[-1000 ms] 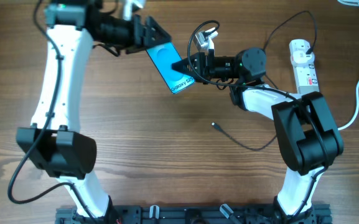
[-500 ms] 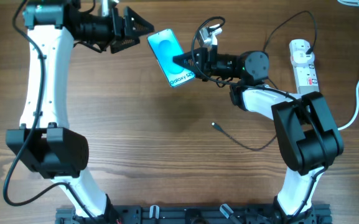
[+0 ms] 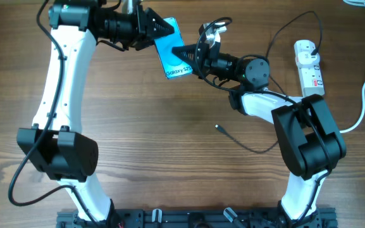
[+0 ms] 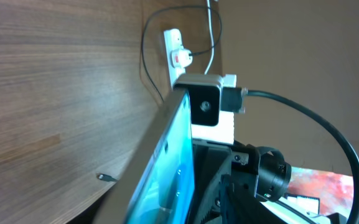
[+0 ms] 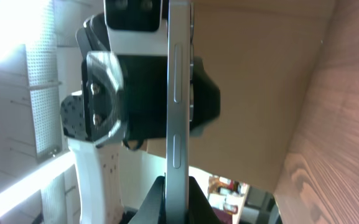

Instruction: Plug charger to phone and switch on socket

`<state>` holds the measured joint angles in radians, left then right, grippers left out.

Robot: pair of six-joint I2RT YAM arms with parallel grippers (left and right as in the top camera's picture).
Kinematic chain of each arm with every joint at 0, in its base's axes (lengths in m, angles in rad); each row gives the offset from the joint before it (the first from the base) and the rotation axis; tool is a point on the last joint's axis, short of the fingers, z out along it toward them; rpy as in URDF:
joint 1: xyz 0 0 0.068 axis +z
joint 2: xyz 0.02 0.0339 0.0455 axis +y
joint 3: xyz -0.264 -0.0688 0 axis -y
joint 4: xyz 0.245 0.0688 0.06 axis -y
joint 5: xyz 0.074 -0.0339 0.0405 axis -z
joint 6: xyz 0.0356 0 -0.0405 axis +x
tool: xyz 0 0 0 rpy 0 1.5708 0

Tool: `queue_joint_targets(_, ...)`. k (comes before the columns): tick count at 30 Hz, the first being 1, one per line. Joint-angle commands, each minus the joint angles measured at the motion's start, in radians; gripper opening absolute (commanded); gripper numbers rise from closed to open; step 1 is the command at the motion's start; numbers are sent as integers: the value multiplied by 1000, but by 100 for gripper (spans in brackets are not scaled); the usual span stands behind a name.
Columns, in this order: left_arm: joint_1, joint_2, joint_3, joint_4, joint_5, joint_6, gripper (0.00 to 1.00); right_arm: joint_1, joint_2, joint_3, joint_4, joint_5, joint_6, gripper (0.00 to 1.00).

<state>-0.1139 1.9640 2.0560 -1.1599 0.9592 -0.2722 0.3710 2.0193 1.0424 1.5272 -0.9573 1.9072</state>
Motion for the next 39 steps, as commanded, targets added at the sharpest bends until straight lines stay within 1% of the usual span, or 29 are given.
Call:
queue_joint_targets(1,-35,5,-5,27,40,-50,43,24,-9,11,6,66,-16,4)
queue_joint_targets(3,-39,5,-5,56,40,-77,44,26,-9,11,6,68,-16,4)
queue_joint_targets(10,-60,5,-5,128,39,-91,43,45,-9,11,7,59,-16,4)
queue_joint_targets(11,-60,5,-5,133,37,-103,42,50,-9,11,7,52,-18,4)
queue_joint_targets(13,-60,5,-5,132,35,-103,36,51,-9,11,8,39,-19,4)
queue_joint_targets(15,-61,5,-5,128,35,-103,35,51,-9,11,11,29,-19,4)
queue_joint_targets(16,-61,5,-5,122,35,-103,31,51,-9,11,14,25,-19,4)
queue_joint_targets(17,-61,5,-5,120,35,-103,24,51,-9,11,14,15,-19,4)
queue_joint_targets(19,-61,5,-5,121,35,-103,17,51,-9,11,13,7,-19,4)
queue_joint_targets(21,-61,5,-5,121,35,-103,7,51,-9,11,13,3,-19,4)
queue_joint_targets(22,-61,5,-5,121,35,-103,4,51,-9,11,13,-4,-19,4)
queue_joint_targets(23,-61,5,-5,121,32,-103,4,51,-9,11,13,-11,-19,4)
queue_joint_targets(24,-61,5,-5,121,13,-103,4,51,-9,11,13,-18,-19,13)
queue_joint_targets(25,-61,5,-5,121,9,-103,4,51,-9,11,13,-22,-21,25)
queue_joint_targets(26,-61,5,-5,121,9,-103,4,51,-9,11,13,-27,-22,46)
queue_joint_targets(27,-61,5,-5,121,9,-103,4,50,-9,11,13,-27,-22,63)
queue_joint_targets(28,-61,5,-5,121,9,-103,4,50,-9,11,13,-27,-22,69)
queue_joint_targets(29,-61,5,-5,121,9,-103,4,50,-9,11,8,-27,-26,73)
queue_joint_targets(32,-61,5,-5,119,4,-104,4,40,-9,11,-2,-30,-53,75)
queue_joint_targets(34,-60,5,-5,89,-85,-142,4,19,-9,11,-1,-38,-64,78)
queue_joint_targets(35,-58,5,-5,77,-106,-156,4,6,-9,11,-2,-47,-80,80)
queue_joint_targets(37,-39,5,-5,63,-104,-167,4,-29,-9,11,-3,-66,-94,83)
queue_joint_targets(39,3,5,-5,39,-104,-209,4,-64,-9,11,-3,-74,-96,85)
